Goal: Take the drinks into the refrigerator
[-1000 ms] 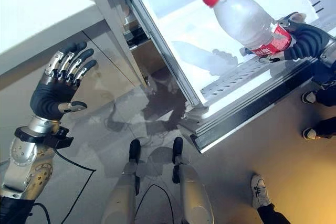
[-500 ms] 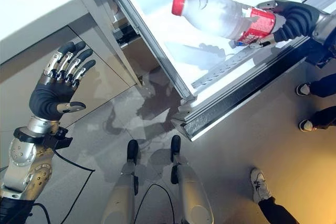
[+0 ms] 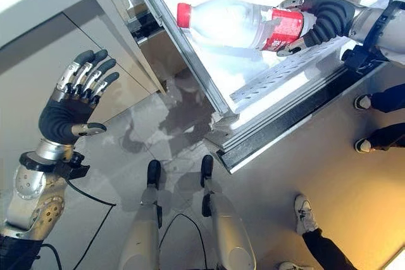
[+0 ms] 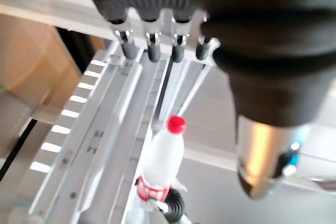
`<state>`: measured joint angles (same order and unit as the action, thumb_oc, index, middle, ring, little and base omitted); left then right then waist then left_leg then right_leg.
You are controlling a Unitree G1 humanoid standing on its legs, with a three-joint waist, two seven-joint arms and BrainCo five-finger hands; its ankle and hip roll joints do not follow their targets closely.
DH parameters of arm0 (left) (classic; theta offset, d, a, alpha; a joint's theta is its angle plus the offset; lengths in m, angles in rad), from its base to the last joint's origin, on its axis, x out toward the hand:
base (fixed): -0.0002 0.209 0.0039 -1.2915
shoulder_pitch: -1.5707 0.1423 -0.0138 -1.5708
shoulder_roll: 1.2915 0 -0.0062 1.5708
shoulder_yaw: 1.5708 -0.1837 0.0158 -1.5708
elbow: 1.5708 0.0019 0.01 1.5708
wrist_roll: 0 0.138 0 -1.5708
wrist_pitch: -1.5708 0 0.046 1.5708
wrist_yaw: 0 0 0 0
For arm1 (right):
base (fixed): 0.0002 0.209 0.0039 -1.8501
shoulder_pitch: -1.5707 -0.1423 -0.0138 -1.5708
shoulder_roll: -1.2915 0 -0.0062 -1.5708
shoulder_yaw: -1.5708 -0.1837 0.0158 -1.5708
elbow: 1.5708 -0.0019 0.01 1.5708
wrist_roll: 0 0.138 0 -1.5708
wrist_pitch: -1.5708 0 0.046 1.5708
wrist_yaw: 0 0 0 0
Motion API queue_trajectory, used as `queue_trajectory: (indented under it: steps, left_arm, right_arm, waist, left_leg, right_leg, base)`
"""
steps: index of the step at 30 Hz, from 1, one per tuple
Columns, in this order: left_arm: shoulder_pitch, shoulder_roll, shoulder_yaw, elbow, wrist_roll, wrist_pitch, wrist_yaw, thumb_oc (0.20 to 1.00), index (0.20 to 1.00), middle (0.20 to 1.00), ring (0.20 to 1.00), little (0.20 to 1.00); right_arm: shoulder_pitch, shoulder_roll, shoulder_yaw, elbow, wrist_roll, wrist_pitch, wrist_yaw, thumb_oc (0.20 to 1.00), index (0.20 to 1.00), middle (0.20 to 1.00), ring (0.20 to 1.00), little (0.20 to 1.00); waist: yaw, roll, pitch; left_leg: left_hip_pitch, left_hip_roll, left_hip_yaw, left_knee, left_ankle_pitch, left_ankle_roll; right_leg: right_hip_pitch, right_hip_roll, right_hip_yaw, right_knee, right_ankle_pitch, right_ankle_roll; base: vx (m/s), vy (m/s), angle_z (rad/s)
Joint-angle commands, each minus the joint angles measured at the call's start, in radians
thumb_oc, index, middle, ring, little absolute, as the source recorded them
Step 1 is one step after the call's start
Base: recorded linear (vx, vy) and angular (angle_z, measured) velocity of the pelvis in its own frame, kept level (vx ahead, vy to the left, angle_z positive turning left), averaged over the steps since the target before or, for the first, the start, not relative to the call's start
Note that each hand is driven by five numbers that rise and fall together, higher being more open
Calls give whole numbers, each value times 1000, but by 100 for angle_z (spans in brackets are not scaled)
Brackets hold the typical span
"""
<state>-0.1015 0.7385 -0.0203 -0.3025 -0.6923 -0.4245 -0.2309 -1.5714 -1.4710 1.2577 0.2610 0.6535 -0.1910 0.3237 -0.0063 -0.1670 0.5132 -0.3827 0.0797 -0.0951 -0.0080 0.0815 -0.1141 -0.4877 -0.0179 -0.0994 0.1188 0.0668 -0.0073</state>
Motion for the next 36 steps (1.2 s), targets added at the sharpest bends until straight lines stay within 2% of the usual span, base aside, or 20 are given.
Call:
queue_trajectory:
  steps: [1, 3, 12, 20, 28, 36]
  left_arm:
    - [15, 105, 53, -165, -26, -50, -15, 1000, 1000, 1000, 1000, 1000]
    - [12, 118, 54, -172, -23, -51, -11, 1000, 1000, 1000, 1000, 1000]
    - [0, 133, 29, -187, -12, -56, 5, 1000, 1000, 1000, 1000, 1000]
    - [2, 131, 13, -193, -12, -56, 19, 1000, 1000, 1000, 1000, 1000]
    - [4, 145, -2, -196, -12, -56, 21, 1000, 1000, 1000, 1000, 1000]
    - [6, 147, -9, -195, -15, -51, 22, 1000, 1000, 1000, 1000, 1000]
  right_arm:
    - [-206, -47, 7, 43, 54, -51, -55, 200, 200, 200, 200, 200]
    - [-209, -31, 18, 39, 42, -45, -43, 200, 200, 200, 200, 200]
    - [-282, 35, 67, 117, 22, -44, -66, 200, 200, 200, 200, 200]
    - [-353, 104, 85, 313, -40, -43, -121, 200, 200, 200, 200, 200]
    - [-441, 150, 141, 465, -93, -31, -131, 200, 200, 200, 200, 200]
    - [-468, 181, 142, 568, -137, -28, -159, 200, 200, 200, 200, 200]
  waist:
    - [23, -75, 7]
    - [28, -84, 7]
    - [32, -69, 7]
    - [31, -56, 7]
    - [30, -42, 7]
    - [27, -46, 7]
  left_leg:
    - [100, -17, -29, -76, 1, 15]
    - [87, -16, -29, -77, 0, 15]
    - [47, -11, -42, -78, 8, 15]
    - [27, -15, -42, -79, 7, 16]
    - [13, -18, -49, -79, 10, 18]
    - [9, -20, -45, -79, 4, 21]
  right_leg:
    - [30, 31, -23, 37, -99, 54]
    - [9, 34, -20, 44, -95, 53]
    - [-35, 36, -32, 52, -99, 51]
    - [-58, 34, -33, 54, -96, 50]
    - [-78, 30, -34, 55, -92, 51]
    - [-85, 30, -28, 57, -84, 55]
  base:
    - [-7, -2, 6]
    - [-3, -4, -2]
    - [-2, -2, 0]
    - [-3, 2, 3]
    - [0, 0, 0]
    - [0, 0, 0]
